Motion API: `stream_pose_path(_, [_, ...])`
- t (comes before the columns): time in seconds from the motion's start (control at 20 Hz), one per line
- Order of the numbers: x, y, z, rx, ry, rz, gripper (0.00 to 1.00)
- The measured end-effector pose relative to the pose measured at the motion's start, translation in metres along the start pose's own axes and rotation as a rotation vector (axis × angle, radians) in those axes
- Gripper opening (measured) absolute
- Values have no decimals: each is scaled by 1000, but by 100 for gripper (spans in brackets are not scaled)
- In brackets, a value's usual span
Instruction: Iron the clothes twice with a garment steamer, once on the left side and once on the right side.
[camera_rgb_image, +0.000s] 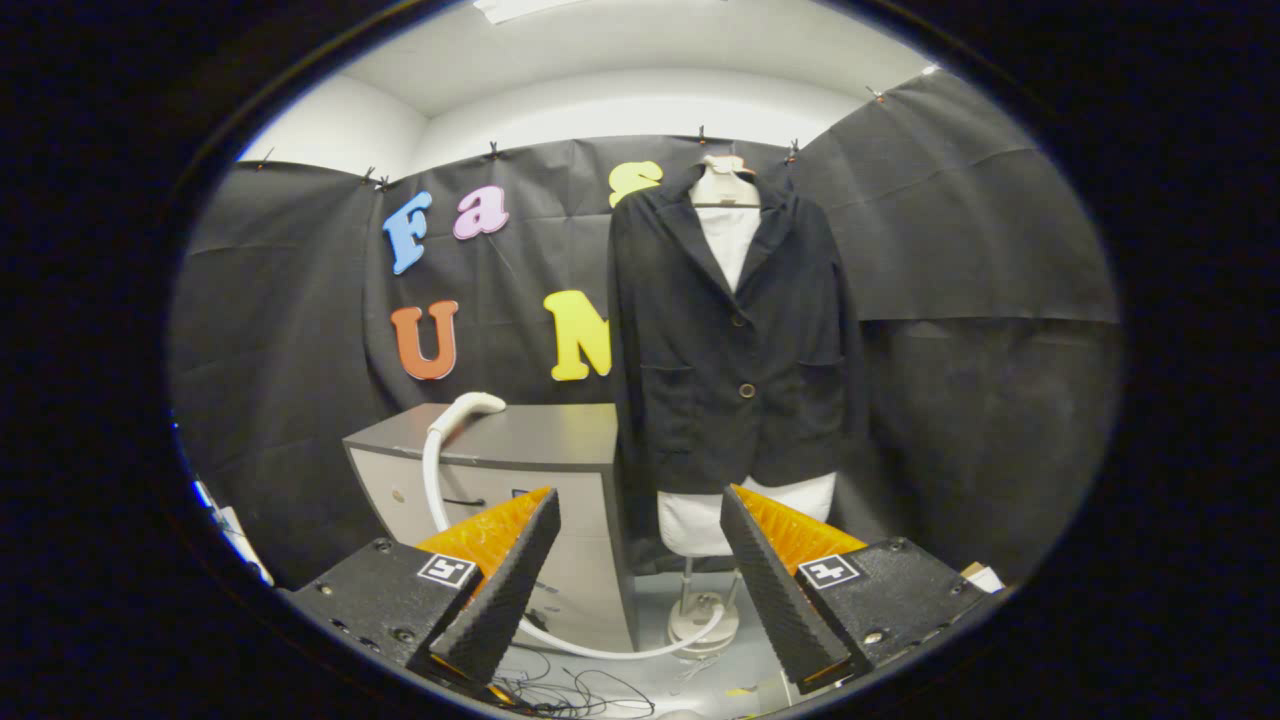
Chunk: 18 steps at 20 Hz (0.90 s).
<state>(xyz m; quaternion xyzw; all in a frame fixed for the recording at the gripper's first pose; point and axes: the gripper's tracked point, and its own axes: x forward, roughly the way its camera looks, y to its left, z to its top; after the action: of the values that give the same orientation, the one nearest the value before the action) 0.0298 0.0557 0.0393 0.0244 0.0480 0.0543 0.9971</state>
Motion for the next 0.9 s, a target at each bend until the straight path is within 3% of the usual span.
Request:
stream_pose_path(0.15, [71, 58, 25, -20, 18, 60, 100])
stream_pose_path(0.5, [184, 181, 52, -60, 102, 238, 100])
stream_pose_path(0.9, [307, 308, 34, -142, 239, 345, 100])
